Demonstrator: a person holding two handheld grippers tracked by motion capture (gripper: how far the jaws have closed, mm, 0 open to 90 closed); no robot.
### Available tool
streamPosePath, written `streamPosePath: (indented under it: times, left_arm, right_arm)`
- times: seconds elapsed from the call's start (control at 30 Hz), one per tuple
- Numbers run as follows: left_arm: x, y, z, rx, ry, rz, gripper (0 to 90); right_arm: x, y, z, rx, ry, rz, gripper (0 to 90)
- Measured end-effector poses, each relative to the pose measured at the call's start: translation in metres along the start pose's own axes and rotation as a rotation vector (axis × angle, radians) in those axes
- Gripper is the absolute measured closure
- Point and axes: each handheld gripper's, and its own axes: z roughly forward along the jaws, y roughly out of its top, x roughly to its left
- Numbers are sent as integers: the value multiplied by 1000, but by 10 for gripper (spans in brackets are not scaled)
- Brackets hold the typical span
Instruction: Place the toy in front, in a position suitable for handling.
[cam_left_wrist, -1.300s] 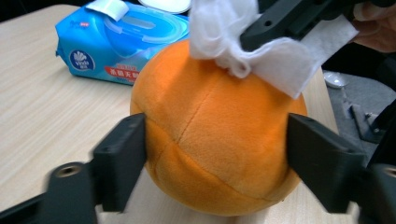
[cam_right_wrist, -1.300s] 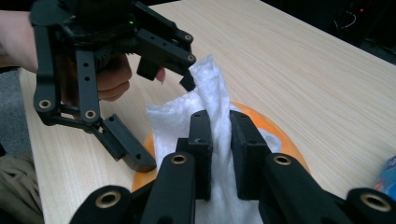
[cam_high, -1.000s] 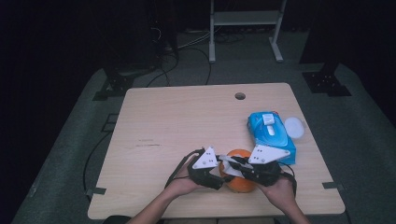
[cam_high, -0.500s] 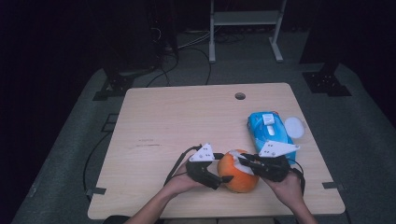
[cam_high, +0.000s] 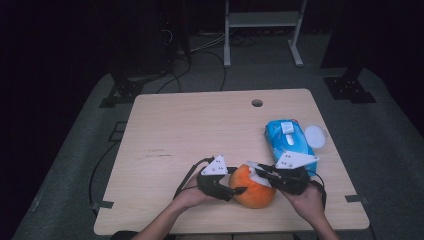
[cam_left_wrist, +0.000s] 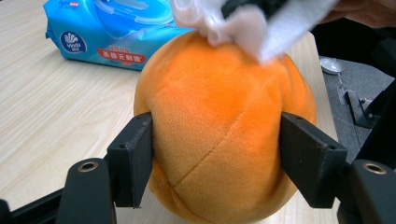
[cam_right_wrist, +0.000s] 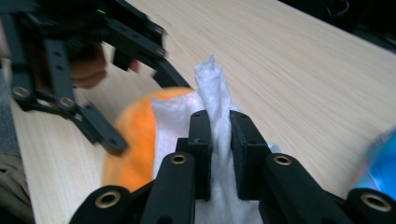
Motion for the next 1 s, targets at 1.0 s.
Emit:
streamPosePath:
  times: [1.0]
  left_arm:
    - [10,0,-2,-53,22,39,151]
  right_arm:
    - [16,5,10,-10,6,-56,786]
